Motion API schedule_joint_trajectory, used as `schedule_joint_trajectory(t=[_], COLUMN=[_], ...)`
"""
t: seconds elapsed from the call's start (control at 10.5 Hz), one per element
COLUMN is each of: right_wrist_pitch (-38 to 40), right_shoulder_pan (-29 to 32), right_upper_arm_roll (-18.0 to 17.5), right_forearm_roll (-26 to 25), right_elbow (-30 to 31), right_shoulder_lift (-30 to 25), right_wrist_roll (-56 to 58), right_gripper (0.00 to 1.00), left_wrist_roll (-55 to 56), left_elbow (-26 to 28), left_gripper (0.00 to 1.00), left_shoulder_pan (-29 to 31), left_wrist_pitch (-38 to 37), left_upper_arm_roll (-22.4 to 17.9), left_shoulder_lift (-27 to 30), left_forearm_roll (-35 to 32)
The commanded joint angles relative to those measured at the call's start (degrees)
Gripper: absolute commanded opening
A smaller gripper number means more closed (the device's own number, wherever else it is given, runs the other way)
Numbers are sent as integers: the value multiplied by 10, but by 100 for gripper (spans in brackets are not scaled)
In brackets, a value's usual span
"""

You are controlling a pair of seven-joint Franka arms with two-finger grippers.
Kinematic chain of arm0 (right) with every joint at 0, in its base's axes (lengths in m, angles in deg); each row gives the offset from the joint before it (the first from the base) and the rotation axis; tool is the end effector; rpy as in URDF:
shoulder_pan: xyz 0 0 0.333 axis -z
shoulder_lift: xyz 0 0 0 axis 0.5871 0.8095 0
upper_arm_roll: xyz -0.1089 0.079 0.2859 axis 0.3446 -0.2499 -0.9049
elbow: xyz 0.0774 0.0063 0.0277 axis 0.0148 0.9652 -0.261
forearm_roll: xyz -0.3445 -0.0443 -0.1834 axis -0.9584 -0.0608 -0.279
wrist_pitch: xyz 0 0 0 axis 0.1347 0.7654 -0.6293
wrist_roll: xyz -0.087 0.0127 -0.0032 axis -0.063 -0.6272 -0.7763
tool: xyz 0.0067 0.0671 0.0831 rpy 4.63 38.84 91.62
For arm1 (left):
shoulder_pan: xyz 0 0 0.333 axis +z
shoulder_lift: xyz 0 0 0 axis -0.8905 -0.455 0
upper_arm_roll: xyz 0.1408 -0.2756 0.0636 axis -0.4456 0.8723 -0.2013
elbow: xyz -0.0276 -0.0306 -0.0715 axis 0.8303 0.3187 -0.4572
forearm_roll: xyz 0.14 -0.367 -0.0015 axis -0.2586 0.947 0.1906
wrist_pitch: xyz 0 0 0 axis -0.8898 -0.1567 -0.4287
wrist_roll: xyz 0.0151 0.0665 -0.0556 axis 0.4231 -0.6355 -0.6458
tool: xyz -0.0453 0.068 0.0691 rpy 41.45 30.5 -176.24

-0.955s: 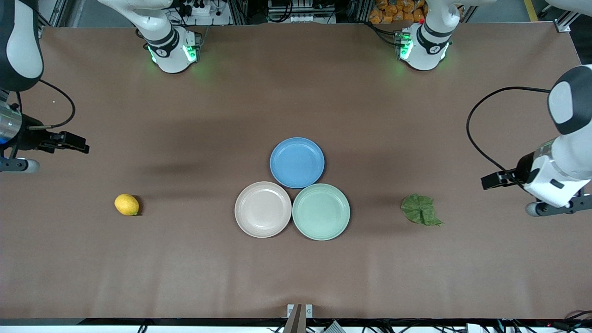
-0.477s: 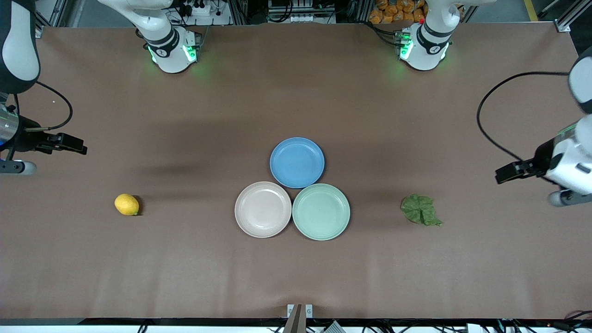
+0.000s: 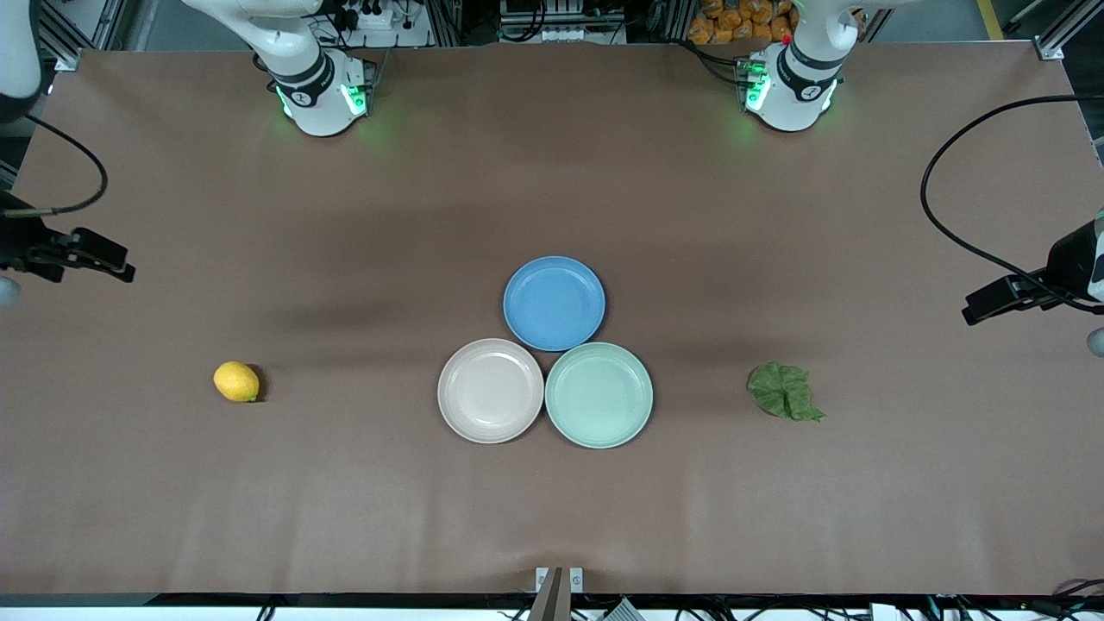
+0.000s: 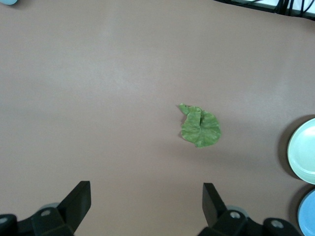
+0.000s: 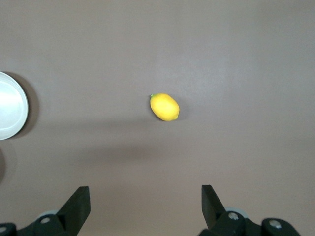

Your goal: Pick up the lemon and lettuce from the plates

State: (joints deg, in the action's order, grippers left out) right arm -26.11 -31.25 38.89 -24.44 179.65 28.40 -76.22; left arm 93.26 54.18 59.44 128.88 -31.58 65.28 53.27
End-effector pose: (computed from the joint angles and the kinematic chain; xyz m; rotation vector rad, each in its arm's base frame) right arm 0.5784 -0.0571 0.5777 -3.1317 0.0304 -0.0369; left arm 0.6324 -0.0013 0.5836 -3.1095 -0.2964 -0.0766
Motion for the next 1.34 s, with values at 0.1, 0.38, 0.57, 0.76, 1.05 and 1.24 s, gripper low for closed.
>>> schedule_joint_trajectory(t=[0.1,0.38,0.57,0.76,1.05,1.24], right_wrist_pitch=[-17,-18,30,90,106,106], right_shoulder_pan=[-7,-15,-29,-36,-36,-35], right_upper_arm_roll=[-7,-9,-7,-7,-6,-5], right_forearm_roll=[-14,-10,-11,-11,-10,-10], right_elbow=[-6,-7,-29,-51,-50,-44], right_shoulder_lift=[-31,-36,-36,-36,-43,-54], right_wrist_roll=[1,1,-7,-12,-12,-11], right_gripper=[100,100,100,100,100,100], left_wrist_roll=[7,19,32,26,24,22], left_elbow=[17,16,14,14,62,68], left_gripper=[100,100,100,100,100,100], left_shoulder_pan=[-12,-35,-34,-26,-13,-13], left_wrist_pitch=[-8,-8,-9,-3,41,43], left_upper_arm_roll=[8,8,8,6,2,2], left_shoulder_lift=[47,51,52,45,52,61], left_forearm_roll=[-14,-11,-9,-4,-3,-4])
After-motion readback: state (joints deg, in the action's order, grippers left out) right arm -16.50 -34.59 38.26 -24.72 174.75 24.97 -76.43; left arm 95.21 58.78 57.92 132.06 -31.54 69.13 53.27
